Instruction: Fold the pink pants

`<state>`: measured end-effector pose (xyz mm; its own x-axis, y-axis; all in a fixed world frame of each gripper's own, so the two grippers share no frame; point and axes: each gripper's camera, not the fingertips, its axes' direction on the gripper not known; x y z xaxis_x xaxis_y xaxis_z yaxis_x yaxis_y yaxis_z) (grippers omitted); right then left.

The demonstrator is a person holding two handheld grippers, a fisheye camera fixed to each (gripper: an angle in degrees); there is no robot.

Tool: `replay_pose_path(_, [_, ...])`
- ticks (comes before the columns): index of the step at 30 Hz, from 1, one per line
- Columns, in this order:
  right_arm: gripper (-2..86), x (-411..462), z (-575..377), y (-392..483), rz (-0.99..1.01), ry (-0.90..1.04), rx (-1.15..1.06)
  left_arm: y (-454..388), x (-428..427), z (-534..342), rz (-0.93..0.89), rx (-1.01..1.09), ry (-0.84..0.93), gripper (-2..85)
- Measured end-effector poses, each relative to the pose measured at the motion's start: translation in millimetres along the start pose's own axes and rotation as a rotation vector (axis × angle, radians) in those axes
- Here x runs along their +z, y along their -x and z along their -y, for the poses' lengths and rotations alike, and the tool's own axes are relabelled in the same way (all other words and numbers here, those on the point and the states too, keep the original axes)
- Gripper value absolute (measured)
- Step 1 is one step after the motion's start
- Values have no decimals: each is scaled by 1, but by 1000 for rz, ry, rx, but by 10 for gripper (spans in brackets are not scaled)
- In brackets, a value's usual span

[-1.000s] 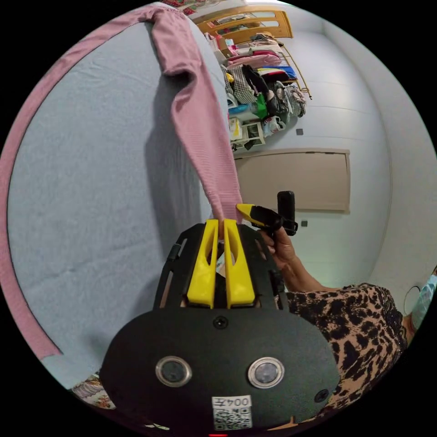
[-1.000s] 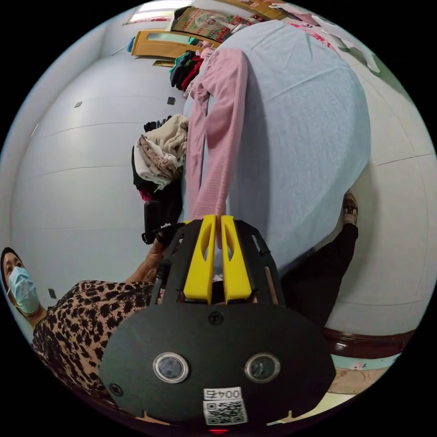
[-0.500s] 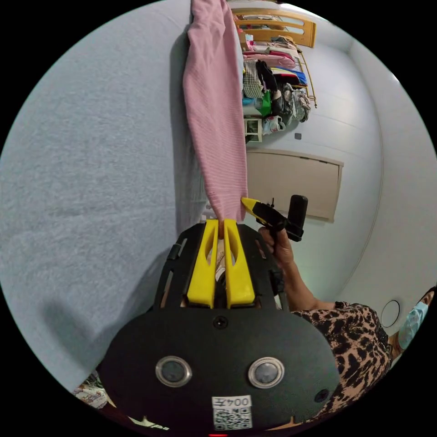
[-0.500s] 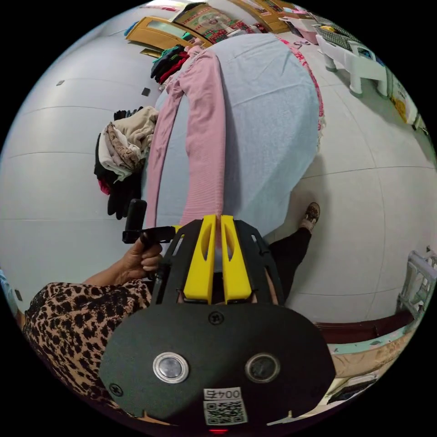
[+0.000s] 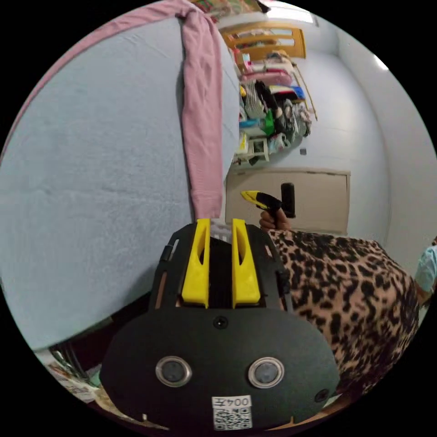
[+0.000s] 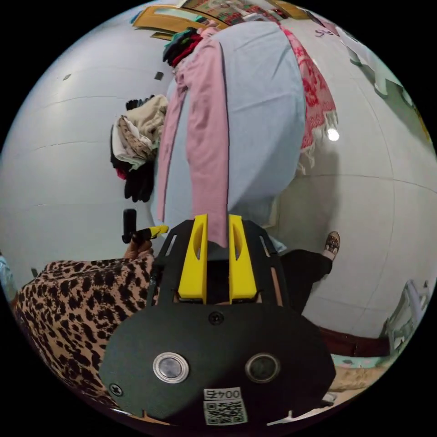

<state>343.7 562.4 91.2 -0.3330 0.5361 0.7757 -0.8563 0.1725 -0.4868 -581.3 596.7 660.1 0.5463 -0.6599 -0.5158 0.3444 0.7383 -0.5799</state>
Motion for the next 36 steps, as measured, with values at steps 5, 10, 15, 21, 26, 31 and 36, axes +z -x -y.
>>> replay_pose_path(5, [76,-33,19,17,-31,-58,-143,-26,21,-17,157,-89,-272,71])
replay_pose_path(10, [61,-34,52,39,-109,32,-288,-57,90,19,289,-78,-272,72])
replay_pose_path(15, [53,3,103,81,-273,170,-472,-81,154,59,482,-14,-167,82])
replay_pose_path(21, [65,66,169,127,-319,254,-520,-72,186,100,657,42,-154,89])
replay_pose_path(26, [73,122,223,171,-390,359,-586,-48,210,129,719,-4,-148,80])
replay_pose_path(31, [69,180,276,218,-517,448,-714,-38,219,139,765,-67,-171,41])
replay_pose_path(36, [21,253,309,247,-718,616,-866,-24,217,151,718,-181,-178,25])
